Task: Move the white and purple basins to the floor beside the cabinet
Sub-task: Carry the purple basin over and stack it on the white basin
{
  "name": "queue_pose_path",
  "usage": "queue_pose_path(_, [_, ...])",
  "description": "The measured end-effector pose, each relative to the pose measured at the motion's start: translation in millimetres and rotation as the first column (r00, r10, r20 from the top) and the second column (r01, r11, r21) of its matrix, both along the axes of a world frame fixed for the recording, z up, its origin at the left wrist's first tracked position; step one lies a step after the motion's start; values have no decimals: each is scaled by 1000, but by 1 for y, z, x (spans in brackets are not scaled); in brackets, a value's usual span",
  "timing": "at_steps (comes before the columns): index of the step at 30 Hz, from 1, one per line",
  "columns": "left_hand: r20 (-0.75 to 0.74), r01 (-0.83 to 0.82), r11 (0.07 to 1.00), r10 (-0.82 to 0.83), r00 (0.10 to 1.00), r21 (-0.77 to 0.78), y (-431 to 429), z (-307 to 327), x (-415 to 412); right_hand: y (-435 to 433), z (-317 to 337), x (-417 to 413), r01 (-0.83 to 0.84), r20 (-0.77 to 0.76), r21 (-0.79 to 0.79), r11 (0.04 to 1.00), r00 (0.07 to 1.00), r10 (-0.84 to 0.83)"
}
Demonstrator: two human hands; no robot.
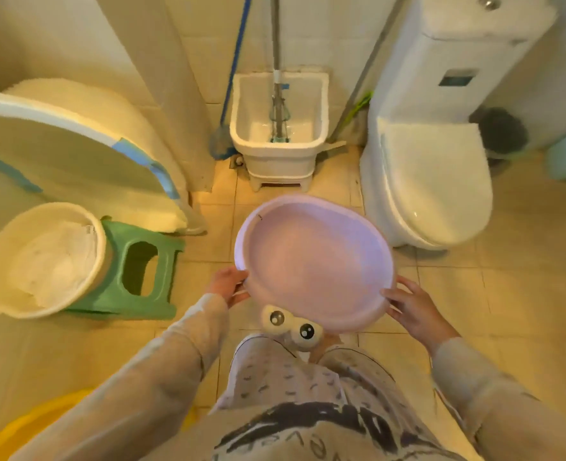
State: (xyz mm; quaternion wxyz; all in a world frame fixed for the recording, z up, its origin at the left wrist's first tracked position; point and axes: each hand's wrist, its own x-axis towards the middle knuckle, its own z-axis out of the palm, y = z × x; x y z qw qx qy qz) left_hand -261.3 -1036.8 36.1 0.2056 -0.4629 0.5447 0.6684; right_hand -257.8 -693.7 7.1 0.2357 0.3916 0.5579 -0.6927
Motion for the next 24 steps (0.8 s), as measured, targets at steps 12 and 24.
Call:
queue_pose_path(12, [-60,638,769,-638,768,-18,184,5,-55,113,-1,175,606,-17,-21,795,795,-606])
queue_pose_path(24, [26,715,699,-715,698,20,402,-23,-32,273,2,238,703,-60,89,706,711,-700])
